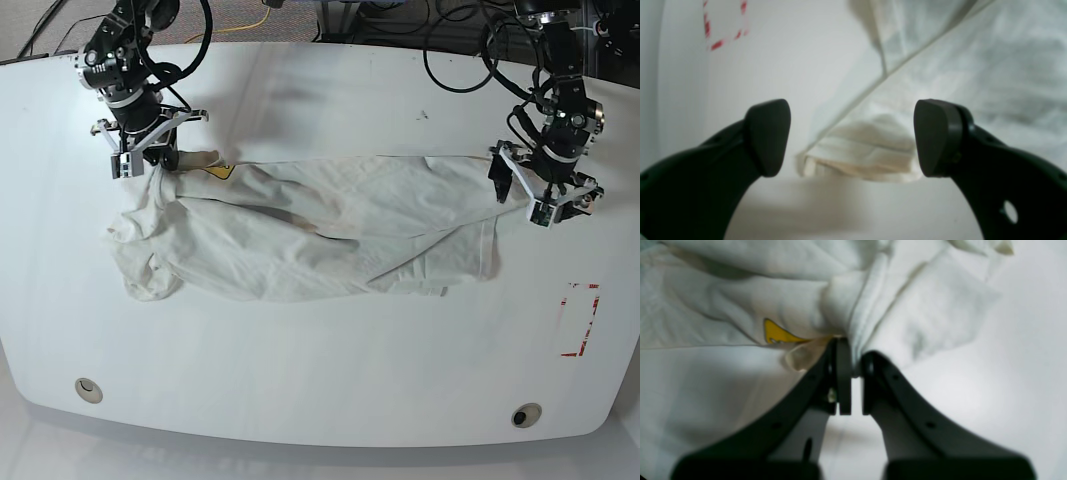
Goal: Layout the t-shirt on the table in an organized manner, then fold the t-shirt properly
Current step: 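Lower the left gripper onto the shirt end and grasp it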
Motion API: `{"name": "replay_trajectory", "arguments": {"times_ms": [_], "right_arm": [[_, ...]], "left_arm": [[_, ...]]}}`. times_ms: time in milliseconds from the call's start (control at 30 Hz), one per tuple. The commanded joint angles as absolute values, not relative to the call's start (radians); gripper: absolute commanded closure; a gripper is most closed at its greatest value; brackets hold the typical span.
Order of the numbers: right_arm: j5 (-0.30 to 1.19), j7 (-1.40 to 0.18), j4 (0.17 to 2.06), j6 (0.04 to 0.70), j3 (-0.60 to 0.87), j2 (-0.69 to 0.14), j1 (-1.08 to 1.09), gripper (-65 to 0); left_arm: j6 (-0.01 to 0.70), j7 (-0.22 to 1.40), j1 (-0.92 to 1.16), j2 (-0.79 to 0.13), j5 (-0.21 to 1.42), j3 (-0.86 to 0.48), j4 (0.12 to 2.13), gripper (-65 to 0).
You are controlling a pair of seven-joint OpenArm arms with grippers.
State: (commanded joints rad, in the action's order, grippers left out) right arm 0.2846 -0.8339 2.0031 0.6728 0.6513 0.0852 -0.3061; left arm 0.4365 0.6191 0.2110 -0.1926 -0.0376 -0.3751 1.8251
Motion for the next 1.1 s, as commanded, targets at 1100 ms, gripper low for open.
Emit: {"name": "replay_trajectory", "arguments": {"times_ms": [1100], "right_arm": [[0.283,-0.834,1.991,0.674,0.618,0.084,-0.306,0.0]], "left_arm": [[0.435,0.762,0.143,-0.217,0.398,-0.608,1.727,-54.7]]}}
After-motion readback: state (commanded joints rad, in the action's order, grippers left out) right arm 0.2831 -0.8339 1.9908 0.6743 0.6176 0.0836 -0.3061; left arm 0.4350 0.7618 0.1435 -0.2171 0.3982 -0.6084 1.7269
